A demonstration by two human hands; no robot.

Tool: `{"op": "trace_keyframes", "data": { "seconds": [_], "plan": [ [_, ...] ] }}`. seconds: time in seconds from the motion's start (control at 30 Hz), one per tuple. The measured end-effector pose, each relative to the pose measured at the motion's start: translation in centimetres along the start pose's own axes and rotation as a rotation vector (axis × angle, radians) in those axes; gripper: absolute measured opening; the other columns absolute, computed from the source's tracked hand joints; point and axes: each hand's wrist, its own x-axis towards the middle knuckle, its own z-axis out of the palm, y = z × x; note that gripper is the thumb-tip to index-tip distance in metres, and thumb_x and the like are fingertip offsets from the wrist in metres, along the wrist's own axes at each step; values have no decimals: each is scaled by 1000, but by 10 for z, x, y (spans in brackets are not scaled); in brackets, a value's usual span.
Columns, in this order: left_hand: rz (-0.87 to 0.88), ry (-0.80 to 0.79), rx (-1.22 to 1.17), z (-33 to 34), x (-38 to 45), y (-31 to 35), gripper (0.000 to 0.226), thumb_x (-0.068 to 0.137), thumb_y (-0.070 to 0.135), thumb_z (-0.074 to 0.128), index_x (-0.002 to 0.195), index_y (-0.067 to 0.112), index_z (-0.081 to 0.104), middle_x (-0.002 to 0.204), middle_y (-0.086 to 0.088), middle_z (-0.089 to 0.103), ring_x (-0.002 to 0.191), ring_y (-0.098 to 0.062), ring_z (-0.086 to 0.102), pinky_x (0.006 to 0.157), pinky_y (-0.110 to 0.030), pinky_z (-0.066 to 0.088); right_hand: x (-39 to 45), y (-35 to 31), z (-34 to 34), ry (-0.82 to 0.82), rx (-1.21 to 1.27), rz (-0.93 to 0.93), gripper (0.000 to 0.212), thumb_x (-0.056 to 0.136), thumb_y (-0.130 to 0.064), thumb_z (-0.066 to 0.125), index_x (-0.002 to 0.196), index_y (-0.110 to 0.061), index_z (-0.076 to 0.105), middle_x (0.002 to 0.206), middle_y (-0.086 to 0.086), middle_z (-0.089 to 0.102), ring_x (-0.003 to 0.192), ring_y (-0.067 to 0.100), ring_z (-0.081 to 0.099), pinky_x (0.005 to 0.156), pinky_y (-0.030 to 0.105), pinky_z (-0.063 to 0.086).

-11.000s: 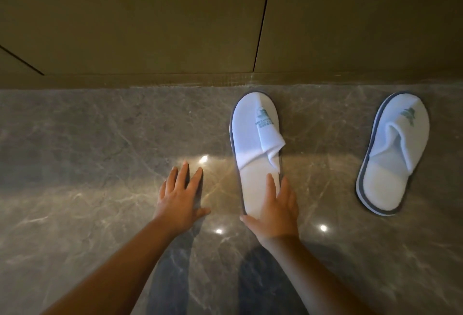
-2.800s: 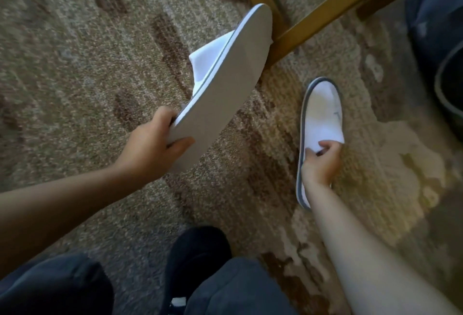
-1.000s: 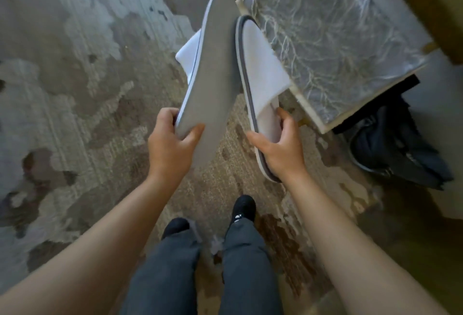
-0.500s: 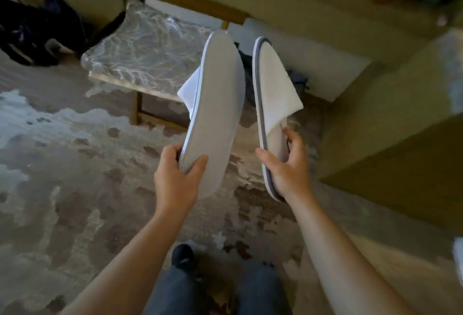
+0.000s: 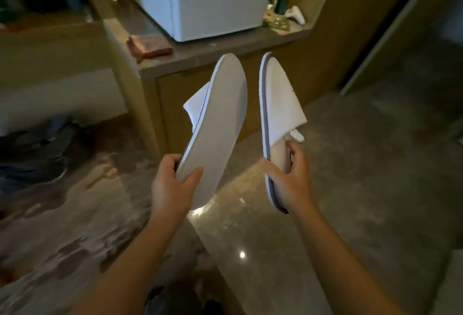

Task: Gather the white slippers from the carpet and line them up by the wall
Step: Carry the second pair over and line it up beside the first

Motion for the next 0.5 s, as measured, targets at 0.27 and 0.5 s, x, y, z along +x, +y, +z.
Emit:
{"op": "trace_keyframes", "data": {
  "seconds": [0.27, 0.5],
  "plan": [
    [158, -443, -95, 192, 35, 65, 23, 76, 11, 65, 83, 15, 44, 74, 14, 45, 67, -1, 46, 46, -1, 38, 65, 53, -149, 441, 48, 128, 72, 69, -24, 70, 129, -20, 33, 123, -5, 36, 108, 12, 39, 86, 28, 35],
    [241, -708, -172, 361, 101, 121, 22, 76, 11, 64, 83, 18, 45, 76, 18, 46, 70, 2, 47, 50, -9, 37, 174, 78, -226, 674, 40, 200, 70, 70, -22, 70, 129, -19, 33, 128, 0, 36, 114, 13, 36, 97, 31, 34]
  ]
}}
